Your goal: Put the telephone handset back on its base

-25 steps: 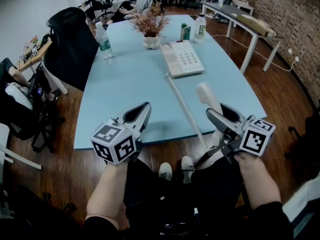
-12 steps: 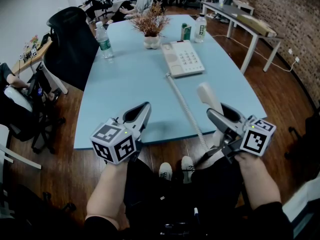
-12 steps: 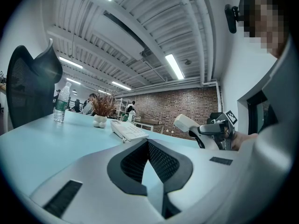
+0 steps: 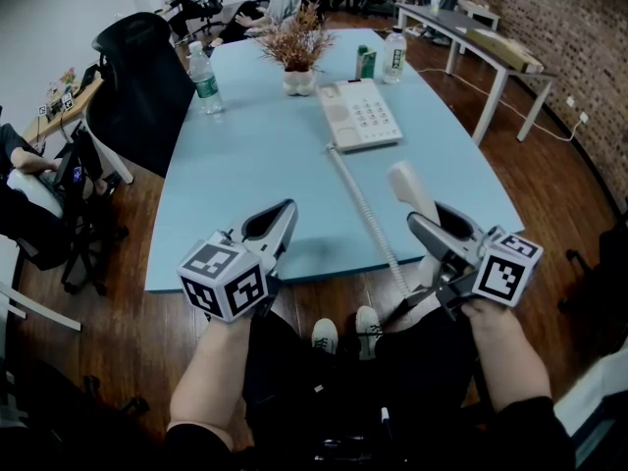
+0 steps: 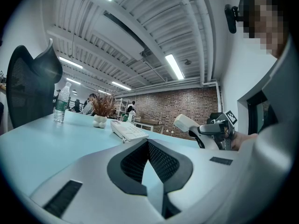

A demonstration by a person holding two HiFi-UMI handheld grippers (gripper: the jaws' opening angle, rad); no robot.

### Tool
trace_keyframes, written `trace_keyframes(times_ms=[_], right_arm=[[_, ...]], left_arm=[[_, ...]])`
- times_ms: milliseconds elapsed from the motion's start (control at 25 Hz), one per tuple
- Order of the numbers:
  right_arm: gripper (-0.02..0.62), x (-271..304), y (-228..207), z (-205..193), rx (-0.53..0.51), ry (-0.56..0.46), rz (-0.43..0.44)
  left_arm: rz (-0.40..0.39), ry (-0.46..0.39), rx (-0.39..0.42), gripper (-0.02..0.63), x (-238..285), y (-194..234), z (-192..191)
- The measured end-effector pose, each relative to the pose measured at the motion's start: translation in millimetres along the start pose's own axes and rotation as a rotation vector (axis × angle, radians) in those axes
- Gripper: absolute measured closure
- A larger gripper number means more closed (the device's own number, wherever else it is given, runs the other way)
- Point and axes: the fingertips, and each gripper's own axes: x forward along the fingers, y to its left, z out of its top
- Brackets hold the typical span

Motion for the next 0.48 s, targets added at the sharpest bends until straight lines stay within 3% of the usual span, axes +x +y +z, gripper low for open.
trace_keyframes(times_ms=[480], right_arm=[[0.357, 0.4, -1.8, 16.7, 0.001, 0.003, -0.006]], left_arm=[[0.013, 0.003, -0.013, 0.611, 0.1, -4.2, 4.8]])
